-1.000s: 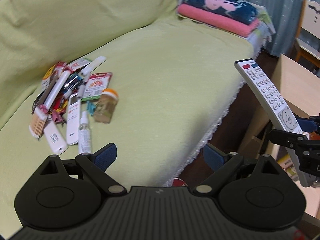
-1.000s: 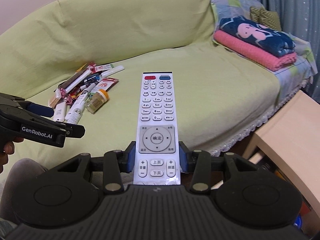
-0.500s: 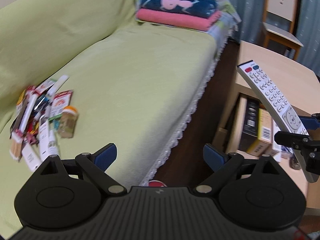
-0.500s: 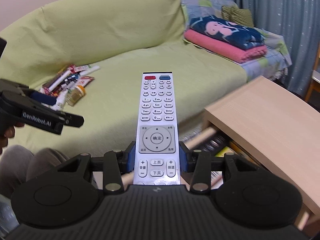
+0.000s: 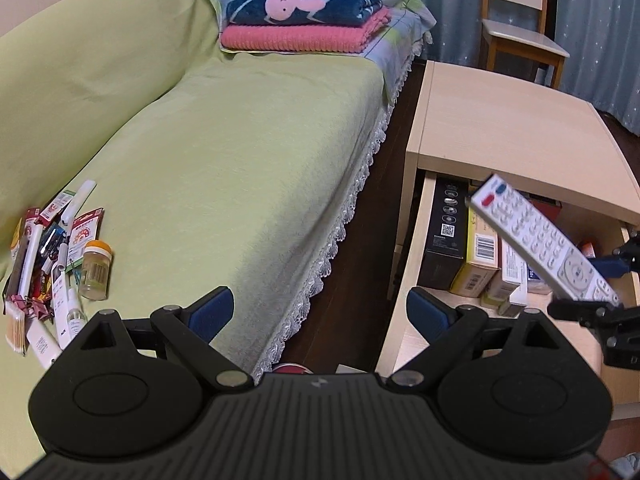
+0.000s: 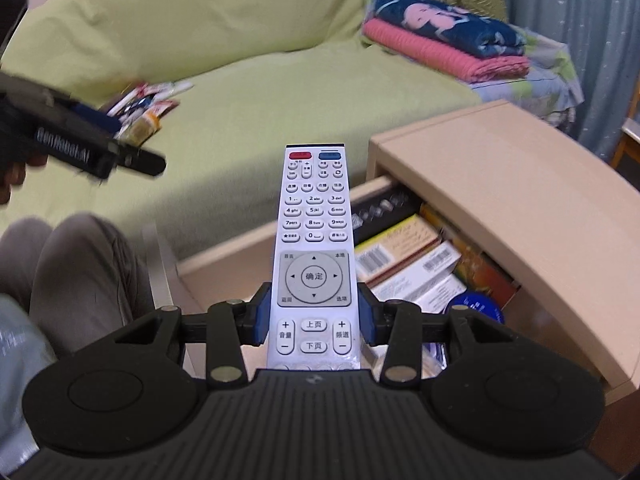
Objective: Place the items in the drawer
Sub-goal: 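Carry the remote with the right gripper over the open drawer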
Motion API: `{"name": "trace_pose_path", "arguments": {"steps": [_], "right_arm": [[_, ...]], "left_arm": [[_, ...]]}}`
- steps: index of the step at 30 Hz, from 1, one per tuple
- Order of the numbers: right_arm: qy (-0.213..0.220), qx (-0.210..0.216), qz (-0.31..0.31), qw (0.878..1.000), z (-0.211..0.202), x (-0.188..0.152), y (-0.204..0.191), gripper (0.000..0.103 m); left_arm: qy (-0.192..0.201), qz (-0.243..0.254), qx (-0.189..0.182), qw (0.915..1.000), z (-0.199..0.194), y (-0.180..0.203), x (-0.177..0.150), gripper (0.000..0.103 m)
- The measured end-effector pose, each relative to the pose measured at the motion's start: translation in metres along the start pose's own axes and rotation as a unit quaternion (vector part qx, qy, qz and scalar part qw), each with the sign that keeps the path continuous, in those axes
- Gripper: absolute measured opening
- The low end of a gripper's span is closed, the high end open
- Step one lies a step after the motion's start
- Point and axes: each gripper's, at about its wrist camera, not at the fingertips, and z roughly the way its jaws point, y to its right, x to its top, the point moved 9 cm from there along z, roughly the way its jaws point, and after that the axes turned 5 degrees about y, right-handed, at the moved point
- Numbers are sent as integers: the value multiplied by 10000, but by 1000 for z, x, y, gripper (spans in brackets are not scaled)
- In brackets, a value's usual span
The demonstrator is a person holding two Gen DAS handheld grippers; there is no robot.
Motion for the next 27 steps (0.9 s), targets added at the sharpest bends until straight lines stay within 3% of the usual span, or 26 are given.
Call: {"name": "trace_pose_path", "arguments": {"steps": [16,27], "right_arm": [[-854,1083,-525,9891,51,-62,-3,38],[-1450,1279,-845,9775,92,-95,-10,38]], "left_arm": [[-146,143,100,9997,8,9,-4,94],[-223,167,124,9995,10,8,-9,94]]}}
